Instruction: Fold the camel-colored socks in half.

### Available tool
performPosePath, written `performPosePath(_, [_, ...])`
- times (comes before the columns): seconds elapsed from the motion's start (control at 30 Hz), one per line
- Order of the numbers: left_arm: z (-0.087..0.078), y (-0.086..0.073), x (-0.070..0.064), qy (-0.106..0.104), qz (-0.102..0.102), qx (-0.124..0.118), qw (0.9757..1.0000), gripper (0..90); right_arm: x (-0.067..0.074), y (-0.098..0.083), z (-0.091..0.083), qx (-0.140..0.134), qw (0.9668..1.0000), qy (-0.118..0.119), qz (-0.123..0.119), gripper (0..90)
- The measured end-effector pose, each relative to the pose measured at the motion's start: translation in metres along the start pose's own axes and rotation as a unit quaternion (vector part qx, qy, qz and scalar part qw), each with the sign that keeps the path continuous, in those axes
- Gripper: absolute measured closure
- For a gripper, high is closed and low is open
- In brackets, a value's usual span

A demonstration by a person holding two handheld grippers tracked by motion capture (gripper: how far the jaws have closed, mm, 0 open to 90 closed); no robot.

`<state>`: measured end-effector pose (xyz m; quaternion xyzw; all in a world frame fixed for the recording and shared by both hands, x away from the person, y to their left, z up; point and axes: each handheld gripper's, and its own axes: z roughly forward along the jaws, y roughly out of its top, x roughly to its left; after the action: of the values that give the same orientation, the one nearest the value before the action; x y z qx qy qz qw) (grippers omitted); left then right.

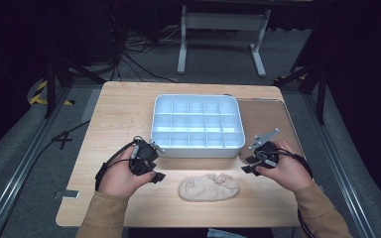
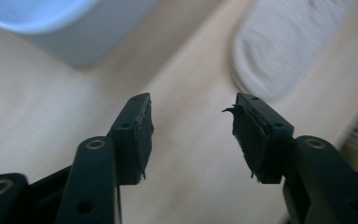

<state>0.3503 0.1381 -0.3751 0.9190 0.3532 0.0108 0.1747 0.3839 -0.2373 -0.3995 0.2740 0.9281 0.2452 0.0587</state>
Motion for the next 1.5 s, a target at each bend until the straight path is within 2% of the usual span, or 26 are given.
performPosePath(0.03, [0.000, 0.001, -0.002, 0.020, -0.009, 0.004, 0.9997, 49.5, 0.003, -0.002, 0.000, 0.000, 0.9999, 0.012, 0.001, 58.6])
performPosePath(0.07, [0.000, 0.001, -0.002, 0.020, -0.009, 0.004, 0.9997, 48.3, 0.003, -0.002, 0.000, 0.000, 0.9999, 0.012, 0.001, 58.6])
performPosePath(0.13, [0.000, 0.001, -0.002, 0.002, -0.026, -0.007, 0.9996, 46.3, 0.005, -0.002, -0.001, -0.006, 0.9998, 0.016, -0.002, 58.6])
performPosePath(0.17, [0.000, 0.001, -0.002, 0.000, -0.029, -0.010, 0.9995, 45.9, 0.006, -0.002, -0.001, -0.009, 0.9998, 0.016, -0.005, 58.6])
performPosePath(0.23, [0.000, 0.002, -0.002, -0.009, -0.033, -0.020, 0.9992, 49.1, 0.006, -0.002, -0.001, -0.012, 0.9997, 0.021, -0.005, 57.9])
performPosePath(0.3, [0.002, 0.004, -0.004, -0.030, -0.053, -0.029, 0.9977, 53.0, 0.006, -0.004, 0.000, -0.017, 0.9996, 0.022, -0.001, 57.4])
performPosePath(0.37, [0.004, 0.006, -0.007, -0.028, -0.052, -0.032, 0.9977, 54.1, 0.005, -0.006, 0.002, -0.019, 0.9995, 0.024, 0.003, 57.7])
performPosePath(0.5, [0.011, 0.012, -0.013, -0.043, -0.049, -0.049, 0.9967, 56.3, 0.006, -0.008, 0.004, -0.023, 0.9995, 0.023, 0.001, 57.8])
performPosePath(0.53, [0.014, 0.013, -0.014, -0.045, -0.044, -0.060, 0.9962, 56.4, 0.007, -0.008, 0.004, -0.023, 0.9994, 0.025, 0.003, 57.5])
performPosePath(0.63, [0.017, 0.014, -0.018, -0.051, -0.044, -0.062, 0.9958, 57.9, 0.008, -0.008, 0.004, -0.025, 0.9994, 0.025, 0.000, 57.2])
performPosePath(0.7, [0.023, 0.016, -0.020, -0.057, -0.041, -0.058, 0.9959, 58.8, 0.011, -0.008, 0.003, -0.026, 0.9994, 0.023, 0.000, 56.9])
performPosePath(0.83, [0.040, 0.018, -0.027, -0.079, -0.049, -0.041, 0.9948, 59.9, 0.015, -0.007, 0.003, -0.025, 0.9993, 0.026, -0.006, 56.7])
performPosePath(1.03, [0.060, 0.020, -0.028, -0.083, -0.065, -0.027, 0.9941, 64.7, 0.018, -0.006, 0.009, -0.021, 0.9991, 0.035, -0.012, 55.6])
performPosePath(1.23, [0.071, 0.020, -0.030, -0.078, -0.082, -0.012, 0.9935, 69.2, 0.020, -0.005, 0.013, -0.015, 0.9990, 0.038, -0.015, 55.4])
performPosePath(1.33, [0.077, 0.021, -0.032, -0.064, -0.082, 0.002, 0.9946, 69.0, 0.023, -0.004, 0.016, -0.011, 0.9989, 0.041, -0.018, 54.7])
performPosePath(1.5, [0.085, 0.022, -0.035, -0.057, -0.071, 0.020, 0.9956, 69.0, 0.027, -0.003, 0.019, -0.008, 0.9989, 0.043, -0.020, 54.0])
